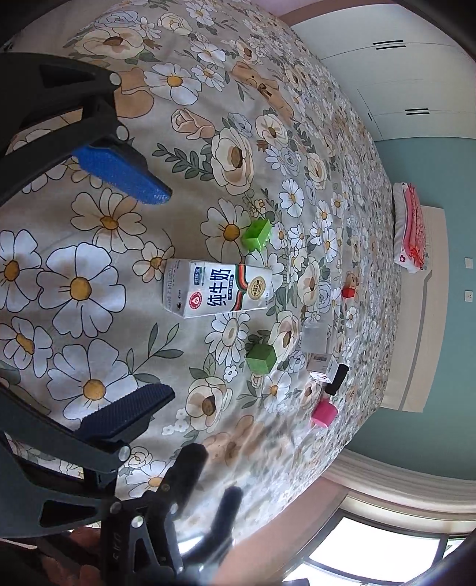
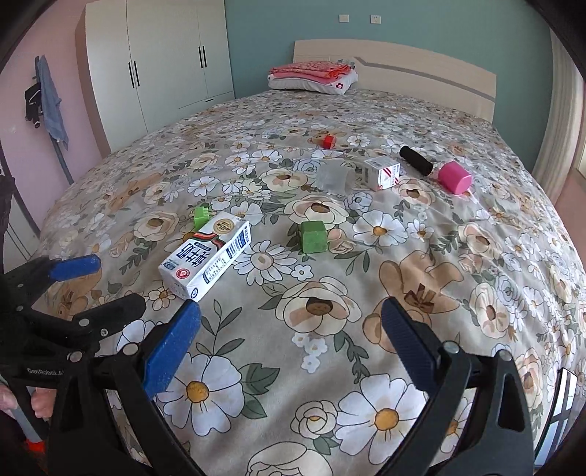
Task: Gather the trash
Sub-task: 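Grasp the milk carton with the left tool while the right tool grasps a green block, then carry the milk carton and green block over the wastebasket with both tools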
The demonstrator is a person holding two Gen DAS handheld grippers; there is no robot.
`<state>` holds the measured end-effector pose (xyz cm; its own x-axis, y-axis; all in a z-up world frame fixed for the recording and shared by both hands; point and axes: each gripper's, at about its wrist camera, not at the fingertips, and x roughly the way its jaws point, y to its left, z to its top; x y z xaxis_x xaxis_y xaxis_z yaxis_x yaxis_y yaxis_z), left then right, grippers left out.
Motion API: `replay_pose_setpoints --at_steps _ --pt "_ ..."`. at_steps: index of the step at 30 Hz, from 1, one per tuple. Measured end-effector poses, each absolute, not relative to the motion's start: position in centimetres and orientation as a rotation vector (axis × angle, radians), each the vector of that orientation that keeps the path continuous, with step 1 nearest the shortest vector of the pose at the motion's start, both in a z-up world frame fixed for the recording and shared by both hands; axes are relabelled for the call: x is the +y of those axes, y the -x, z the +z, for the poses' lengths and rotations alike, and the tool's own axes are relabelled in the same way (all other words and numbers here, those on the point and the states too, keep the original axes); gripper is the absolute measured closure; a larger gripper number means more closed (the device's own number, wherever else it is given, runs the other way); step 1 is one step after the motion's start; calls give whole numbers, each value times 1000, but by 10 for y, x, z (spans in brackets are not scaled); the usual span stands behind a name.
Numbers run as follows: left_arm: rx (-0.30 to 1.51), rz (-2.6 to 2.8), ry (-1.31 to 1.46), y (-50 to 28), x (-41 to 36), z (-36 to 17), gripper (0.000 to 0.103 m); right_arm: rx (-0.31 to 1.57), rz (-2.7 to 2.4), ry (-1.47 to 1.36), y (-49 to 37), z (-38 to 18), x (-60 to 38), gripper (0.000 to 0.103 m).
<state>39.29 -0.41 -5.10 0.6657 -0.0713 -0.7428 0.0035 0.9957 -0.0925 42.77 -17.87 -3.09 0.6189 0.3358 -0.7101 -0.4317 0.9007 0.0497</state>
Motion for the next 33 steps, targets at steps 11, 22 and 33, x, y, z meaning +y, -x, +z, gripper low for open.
replay_pose_setpoints --at_steps 11,22,33 --pt "921 -61 121 -458 -13 -96 24 906 557 153 -543 -85 -149 7" --pt "967 -51 161 -491 -7 -119 52 1005 540 140 -583 -122 -130 40" --pt "919 -48 169 -475 -2 -91 55 976 538 51 -566 -93 -140 72"
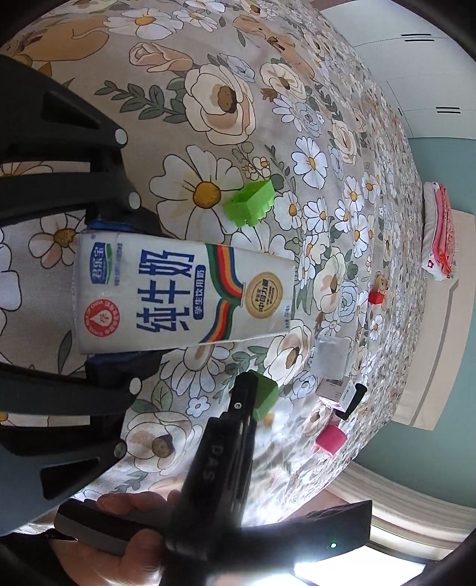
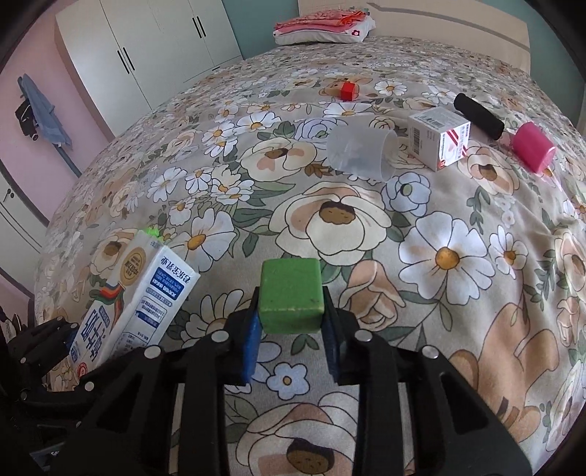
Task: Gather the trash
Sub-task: 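Carry the milk carton and green block over the wastebasket with both tools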
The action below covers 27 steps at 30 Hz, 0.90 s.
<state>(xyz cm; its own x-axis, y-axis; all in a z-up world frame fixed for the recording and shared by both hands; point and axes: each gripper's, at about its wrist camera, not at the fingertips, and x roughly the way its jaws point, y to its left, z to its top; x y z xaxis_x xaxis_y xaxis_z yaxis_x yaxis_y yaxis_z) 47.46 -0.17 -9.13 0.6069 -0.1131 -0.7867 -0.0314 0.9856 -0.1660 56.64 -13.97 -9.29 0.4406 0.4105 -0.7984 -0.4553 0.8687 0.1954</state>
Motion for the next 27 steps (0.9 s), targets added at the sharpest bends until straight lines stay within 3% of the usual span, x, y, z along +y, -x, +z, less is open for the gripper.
replay_pose_setpoints --at_steps 16,27 --pt "713 -34 96 -394 0 25 55 782 509 73 -471 45 -146 72" --pt "590 -33 66 -306 8 94 55 653 477 73 -361 134 -165 72"
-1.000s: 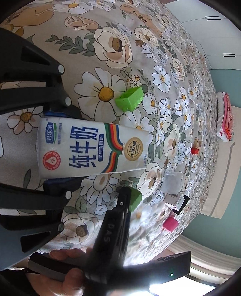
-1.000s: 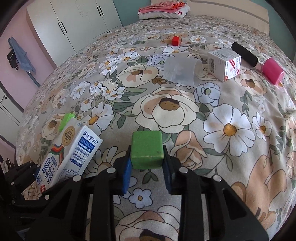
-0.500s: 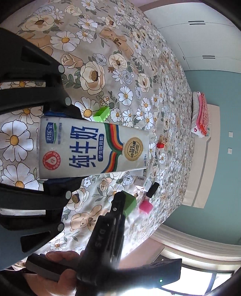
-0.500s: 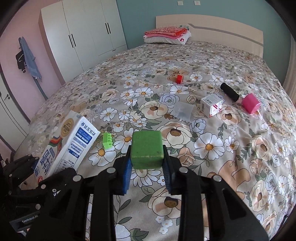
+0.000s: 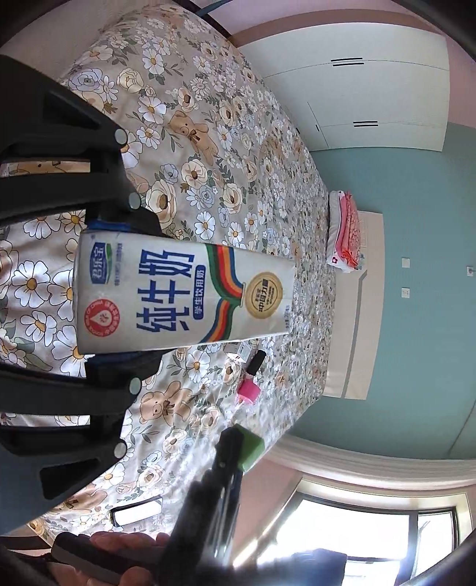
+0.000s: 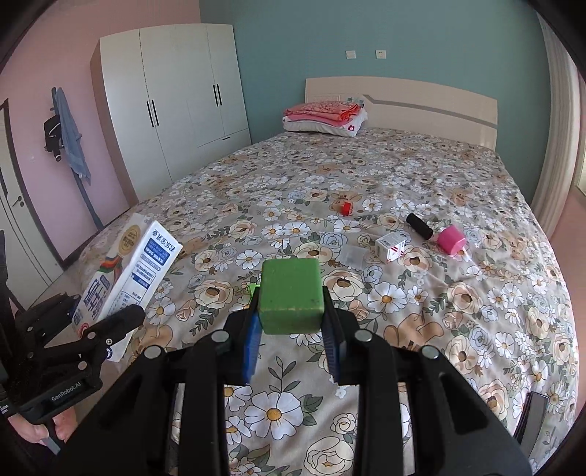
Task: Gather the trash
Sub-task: 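Carry the milk carton and green block over the wastebasket with both tools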
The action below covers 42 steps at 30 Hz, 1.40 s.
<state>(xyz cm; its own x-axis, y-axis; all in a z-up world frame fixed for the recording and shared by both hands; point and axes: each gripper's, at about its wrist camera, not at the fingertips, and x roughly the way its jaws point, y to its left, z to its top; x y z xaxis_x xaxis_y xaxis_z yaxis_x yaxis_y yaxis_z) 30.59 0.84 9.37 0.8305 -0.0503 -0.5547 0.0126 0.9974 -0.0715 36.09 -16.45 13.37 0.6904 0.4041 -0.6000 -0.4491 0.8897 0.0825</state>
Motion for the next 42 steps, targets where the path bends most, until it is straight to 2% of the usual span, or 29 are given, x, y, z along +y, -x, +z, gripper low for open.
replay_pose_setpoints --at_steps 9,18,29,42 --pt "502 -40 64 -227 19 127 55 537 449 108 -252 185 -186 72" --pt "474 -55 49 -163 30 129 55 500 423 132 -158 188 -204 72" --pt "519 -96 27 -122 37 103 55 541 456 90 -94 147 -203 72" --pt "709 -141 -70 -104 30 25 55 686 497 105 -68 61 -175 72"
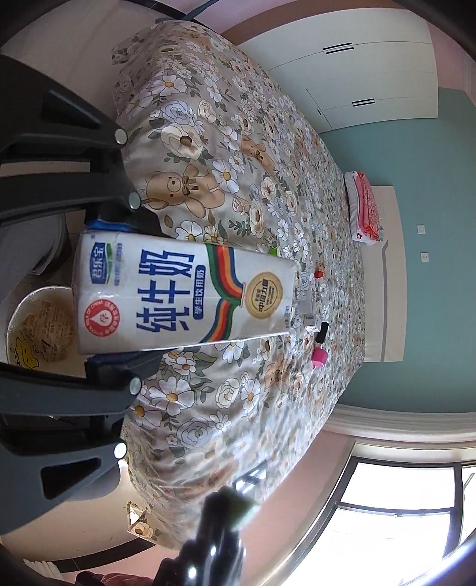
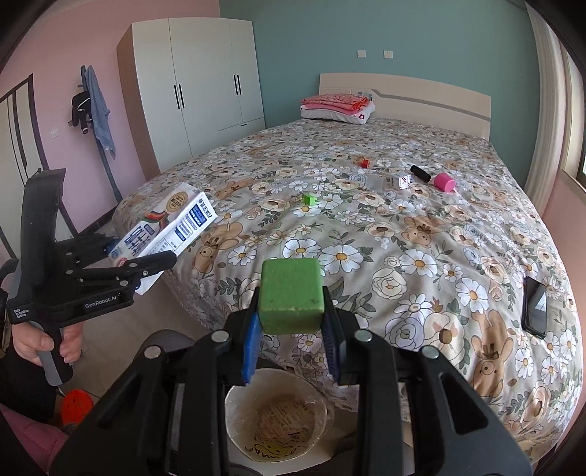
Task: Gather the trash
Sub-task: 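Carry the milk carton and green block over the wastebasket with both tools, then open both tools to drop the carton and block into the wastebasket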
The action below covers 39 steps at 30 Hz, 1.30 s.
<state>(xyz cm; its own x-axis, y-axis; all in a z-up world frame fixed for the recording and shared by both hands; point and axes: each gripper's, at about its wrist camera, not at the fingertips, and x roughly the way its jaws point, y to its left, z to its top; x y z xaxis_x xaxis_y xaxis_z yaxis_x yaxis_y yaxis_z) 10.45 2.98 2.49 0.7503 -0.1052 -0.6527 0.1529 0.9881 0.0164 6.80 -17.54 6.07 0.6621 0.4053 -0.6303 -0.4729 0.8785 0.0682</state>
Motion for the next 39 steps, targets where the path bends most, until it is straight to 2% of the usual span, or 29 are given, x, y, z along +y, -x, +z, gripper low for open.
replay_pose_setpoints --at_steps 11,24,39 --pt "968 -201 -181 -112 10 -83 55 961 534 127 -83 -60 -153 72" --pt "1303 -294 -137 -133 0 -213 55 1281 514 126 -103 -204 -141 72" --pt "1568 -320 -4 -158 4 -309 55 1585 501 122 -124 -324 -115 72"
